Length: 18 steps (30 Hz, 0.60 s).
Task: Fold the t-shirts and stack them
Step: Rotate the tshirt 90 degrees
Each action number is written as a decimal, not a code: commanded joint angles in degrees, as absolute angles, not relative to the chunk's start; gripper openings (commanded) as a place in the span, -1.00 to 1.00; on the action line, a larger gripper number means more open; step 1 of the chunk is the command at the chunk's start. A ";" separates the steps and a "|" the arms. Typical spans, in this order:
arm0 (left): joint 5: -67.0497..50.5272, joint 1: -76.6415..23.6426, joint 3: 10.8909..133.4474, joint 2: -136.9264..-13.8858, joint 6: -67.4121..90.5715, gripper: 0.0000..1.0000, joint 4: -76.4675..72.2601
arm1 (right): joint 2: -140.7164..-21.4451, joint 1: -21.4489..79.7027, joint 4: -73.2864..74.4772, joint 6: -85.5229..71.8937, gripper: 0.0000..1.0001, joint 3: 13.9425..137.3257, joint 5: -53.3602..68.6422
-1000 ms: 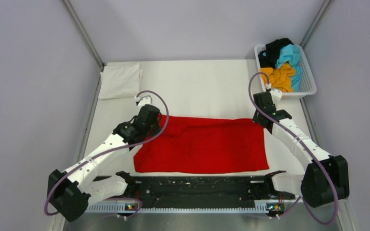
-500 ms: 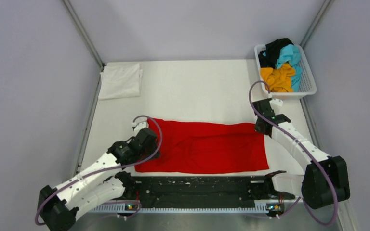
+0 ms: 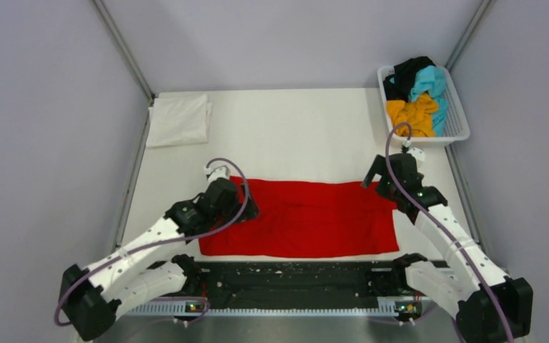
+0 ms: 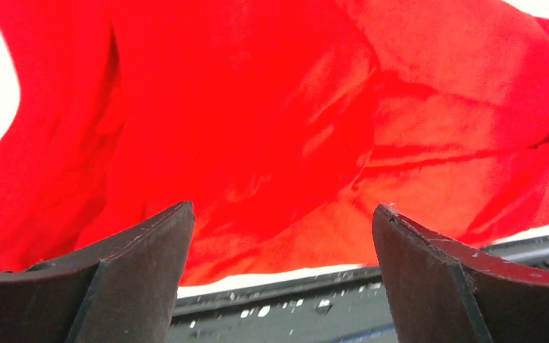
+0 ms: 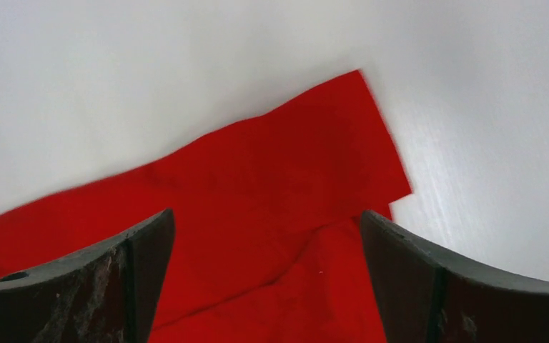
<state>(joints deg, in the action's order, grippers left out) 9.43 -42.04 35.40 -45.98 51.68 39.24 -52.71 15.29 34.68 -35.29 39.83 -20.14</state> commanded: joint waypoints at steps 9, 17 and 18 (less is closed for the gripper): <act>6.44 -32.35 43.32 -80.45 51.91 0.97 13.30 | -69.81 15.83 11.60 -30.38 0.97 35.26 5.22; -2.79 -22.36 65.13 -108.13 51.15 0.97 14.20 | -70.53 16.57 11.12 -31.33 0.96 29.50 8.79; -2.81 -22.28 70.84 -112.51 50.95 0.97 15.83 | -69.95 16.75 11.68 -31.25 0.96 28.52 9.40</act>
